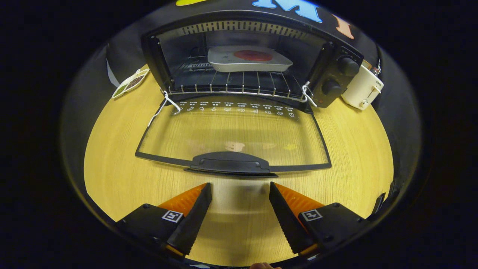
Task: Open the toaster oven, put the food inside, and close the toaster oven door.
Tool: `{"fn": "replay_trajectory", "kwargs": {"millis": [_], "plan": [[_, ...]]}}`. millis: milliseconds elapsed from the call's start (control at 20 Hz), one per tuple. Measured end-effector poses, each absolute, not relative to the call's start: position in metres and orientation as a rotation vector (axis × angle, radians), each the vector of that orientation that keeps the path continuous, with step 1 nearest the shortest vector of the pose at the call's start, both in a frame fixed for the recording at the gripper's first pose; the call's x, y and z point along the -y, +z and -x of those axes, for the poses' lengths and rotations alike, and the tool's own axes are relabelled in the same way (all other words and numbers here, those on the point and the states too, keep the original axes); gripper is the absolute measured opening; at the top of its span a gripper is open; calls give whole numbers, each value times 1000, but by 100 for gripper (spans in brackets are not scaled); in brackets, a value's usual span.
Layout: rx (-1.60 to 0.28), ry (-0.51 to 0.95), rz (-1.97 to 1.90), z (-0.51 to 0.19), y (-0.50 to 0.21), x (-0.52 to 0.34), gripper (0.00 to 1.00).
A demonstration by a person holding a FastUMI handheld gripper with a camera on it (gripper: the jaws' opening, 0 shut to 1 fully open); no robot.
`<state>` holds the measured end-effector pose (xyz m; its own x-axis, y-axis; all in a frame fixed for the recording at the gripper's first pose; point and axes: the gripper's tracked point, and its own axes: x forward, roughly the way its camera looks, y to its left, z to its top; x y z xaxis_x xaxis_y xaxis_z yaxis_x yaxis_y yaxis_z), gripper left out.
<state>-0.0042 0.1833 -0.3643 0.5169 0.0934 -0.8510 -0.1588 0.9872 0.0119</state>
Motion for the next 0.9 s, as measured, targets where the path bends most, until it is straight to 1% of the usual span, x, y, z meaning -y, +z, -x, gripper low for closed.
{"fn": "replay_trajectory", "kwargs": {"millis": [150, 450, 750, 900], "plan": [[-1052, 97, -14, 1, -366, -188, 98], [-1076, 77, 10, 1, -359, -189, 98], [-1030, 86, 3, 9, -326, -191, 98], [-922, 127, -32, 3, -296, -200, 98]]}}
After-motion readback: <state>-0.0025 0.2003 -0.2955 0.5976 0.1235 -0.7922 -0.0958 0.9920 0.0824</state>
